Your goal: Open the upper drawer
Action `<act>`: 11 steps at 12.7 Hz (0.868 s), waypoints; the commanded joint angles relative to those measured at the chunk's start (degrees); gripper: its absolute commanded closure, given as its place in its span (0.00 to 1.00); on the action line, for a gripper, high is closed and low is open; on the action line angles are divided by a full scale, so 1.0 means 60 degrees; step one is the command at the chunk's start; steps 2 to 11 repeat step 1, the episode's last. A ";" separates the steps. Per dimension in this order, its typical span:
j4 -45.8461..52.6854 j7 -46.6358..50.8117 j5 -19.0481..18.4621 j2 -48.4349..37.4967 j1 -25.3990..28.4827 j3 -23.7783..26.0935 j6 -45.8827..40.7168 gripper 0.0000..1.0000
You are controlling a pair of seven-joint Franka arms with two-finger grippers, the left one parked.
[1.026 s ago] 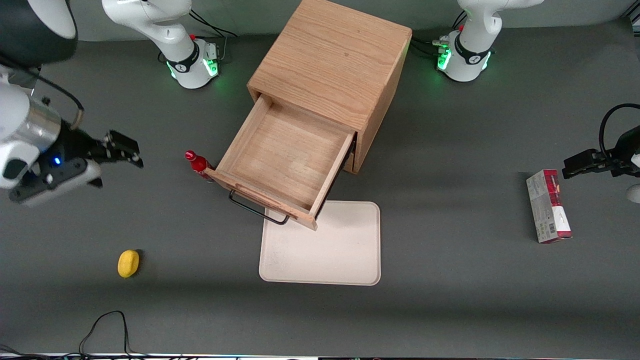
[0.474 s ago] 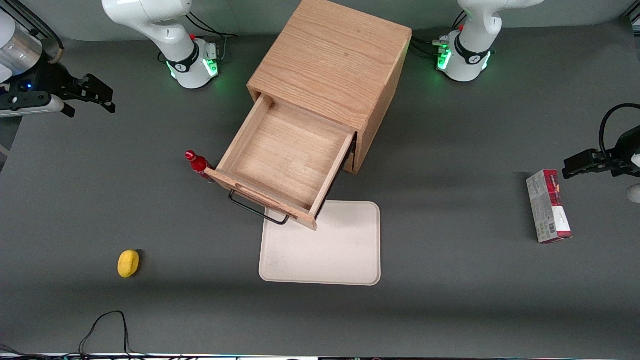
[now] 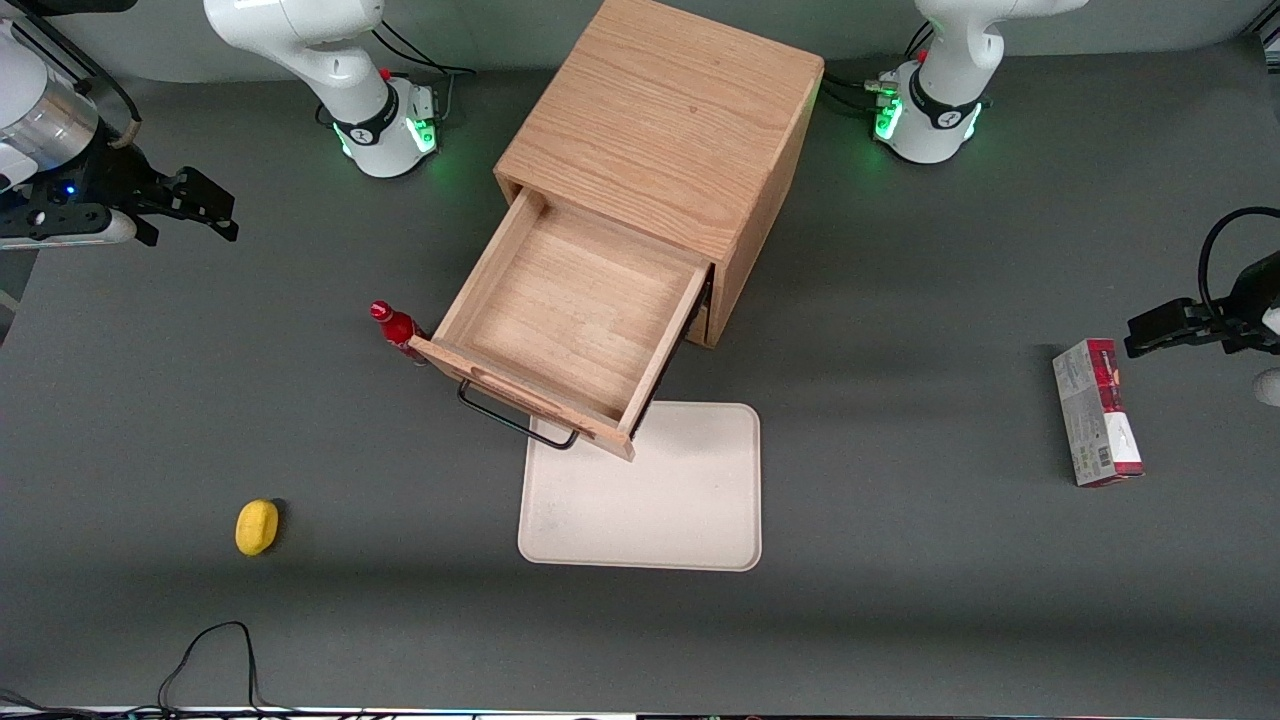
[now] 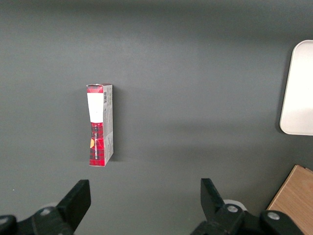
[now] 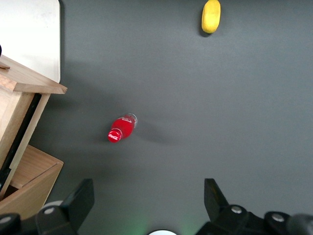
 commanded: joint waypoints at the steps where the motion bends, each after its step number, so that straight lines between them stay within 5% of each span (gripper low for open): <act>1: 0.0353 0.0469 0.0131 0.0203 -0.0001 0.0062 -0.0042 0.00; 11: 0.0353 0.0469 0.0131 0.0203 -0.0001 0.0062 -0.0042 0.00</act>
